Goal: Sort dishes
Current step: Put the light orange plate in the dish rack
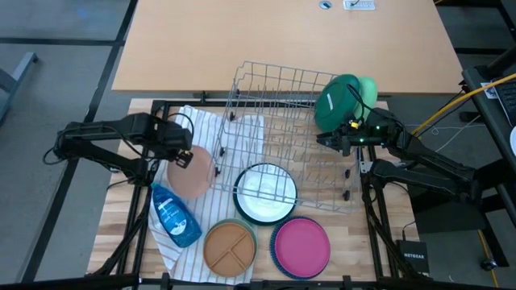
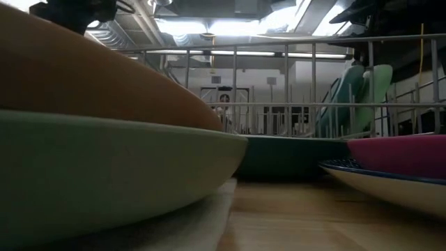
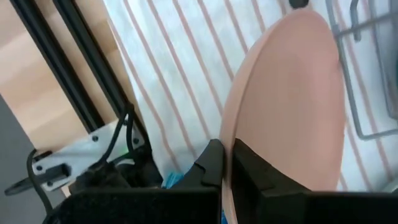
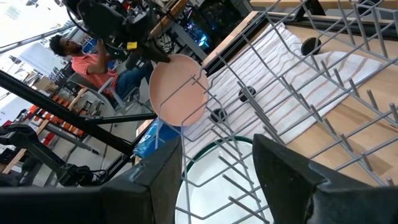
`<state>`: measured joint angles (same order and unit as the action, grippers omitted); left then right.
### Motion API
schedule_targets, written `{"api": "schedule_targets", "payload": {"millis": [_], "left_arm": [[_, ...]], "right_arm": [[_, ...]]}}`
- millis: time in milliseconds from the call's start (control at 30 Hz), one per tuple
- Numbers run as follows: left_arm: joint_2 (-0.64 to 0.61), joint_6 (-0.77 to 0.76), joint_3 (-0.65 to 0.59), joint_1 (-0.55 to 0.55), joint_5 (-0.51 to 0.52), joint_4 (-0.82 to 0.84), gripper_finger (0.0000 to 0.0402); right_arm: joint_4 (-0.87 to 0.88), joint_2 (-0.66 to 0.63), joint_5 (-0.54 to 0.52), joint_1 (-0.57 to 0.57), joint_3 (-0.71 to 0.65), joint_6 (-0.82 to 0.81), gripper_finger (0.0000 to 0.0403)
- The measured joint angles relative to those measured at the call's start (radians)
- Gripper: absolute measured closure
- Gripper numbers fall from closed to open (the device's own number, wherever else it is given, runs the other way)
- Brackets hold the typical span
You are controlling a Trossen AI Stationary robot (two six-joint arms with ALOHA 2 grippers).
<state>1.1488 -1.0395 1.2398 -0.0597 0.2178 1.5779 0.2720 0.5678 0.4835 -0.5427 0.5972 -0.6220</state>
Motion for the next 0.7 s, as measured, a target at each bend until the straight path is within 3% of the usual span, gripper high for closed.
{"api": "schedule_targets", "payload": {"millis": [500,700], "left_arm": [[0.006,-0.061,0.006,0.000,0.061,-0.006,0.0401],[0.006,-0.120,0.006,0.000,0.192,-0.007,0.0401]], "right_arm": [[0.026,0.000,0.000,0.000,0.000,-0.054,0.0203],[0.075,0.001,-0.017,0.000,0.000,-0.058,0.0203]]}}
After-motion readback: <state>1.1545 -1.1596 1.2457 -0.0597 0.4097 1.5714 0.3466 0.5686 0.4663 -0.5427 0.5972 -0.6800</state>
